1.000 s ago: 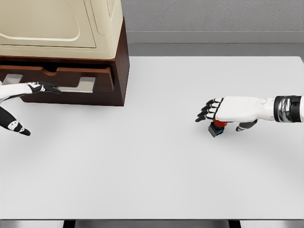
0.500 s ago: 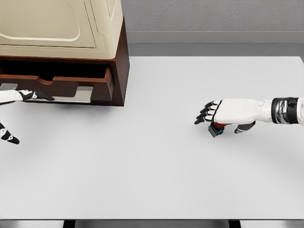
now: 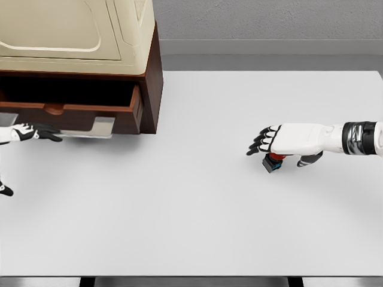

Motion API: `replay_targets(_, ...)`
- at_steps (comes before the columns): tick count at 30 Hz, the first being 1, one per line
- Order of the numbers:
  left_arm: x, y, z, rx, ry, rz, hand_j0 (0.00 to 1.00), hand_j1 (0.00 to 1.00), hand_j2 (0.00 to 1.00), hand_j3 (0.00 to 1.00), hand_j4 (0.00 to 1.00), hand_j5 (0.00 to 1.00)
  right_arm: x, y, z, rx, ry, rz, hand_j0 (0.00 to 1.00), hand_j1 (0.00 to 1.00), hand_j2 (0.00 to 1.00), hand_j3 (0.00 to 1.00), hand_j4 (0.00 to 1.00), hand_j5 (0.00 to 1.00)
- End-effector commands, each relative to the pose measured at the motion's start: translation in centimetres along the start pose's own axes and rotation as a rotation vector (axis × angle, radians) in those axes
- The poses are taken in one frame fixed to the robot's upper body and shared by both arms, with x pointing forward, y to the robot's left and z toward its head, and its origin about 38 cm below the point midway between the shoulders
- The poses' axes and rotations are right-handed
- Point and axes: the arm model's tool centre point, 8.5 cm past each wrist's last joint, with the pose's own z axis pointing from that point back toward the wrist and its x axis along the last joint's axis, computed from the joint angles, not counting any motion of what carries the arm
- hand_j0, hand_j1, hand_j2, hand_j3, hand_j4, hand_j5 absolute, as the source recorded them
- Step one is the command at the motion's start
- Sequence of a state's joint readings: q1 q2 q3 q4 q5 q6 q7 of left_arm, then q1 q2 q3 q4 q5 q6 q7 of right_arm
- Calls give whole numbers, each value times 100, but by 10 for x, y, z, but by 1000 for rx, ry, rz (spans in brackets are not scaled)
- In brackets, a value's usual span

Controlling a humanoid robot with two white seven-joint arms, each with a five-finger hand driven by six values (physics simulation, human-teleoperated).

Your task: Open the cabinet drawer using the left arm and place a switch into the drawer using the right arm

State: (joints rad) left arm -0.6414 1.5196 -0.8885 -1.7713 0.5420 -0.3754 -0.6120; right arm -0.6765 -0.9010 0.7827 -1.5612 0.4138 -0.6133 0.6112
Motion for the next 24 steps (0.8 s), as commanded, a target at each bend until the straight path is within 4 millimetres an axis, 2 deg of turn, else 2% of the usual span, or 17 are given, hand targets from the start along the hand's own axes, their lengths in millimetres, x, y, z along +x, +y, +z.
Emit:
replay_targets(1,-8,-8,7,-40,47,-57,100,100,100,100,100,100,-1,0,1,-2,2,-5,100,100,100,100,100,100)
replay_targets(6,-7,-11,16,-49,35,-65,100,100,100,100,100,100,-1,0,1,-2,2,-5,92,92,92,92,92,92)
replay_targets(18,-7,-23,27,-82,4,-85,100,100,100,100,100,100,2,2,-3,7,-9,-5,95,95,95,95,95,95)
replay_targets(24,-5,-18,32,-54,-6,-64,100,100,100,100,100,100,1,2,-3,7,-7,-6,94,94,94,94,94,94)
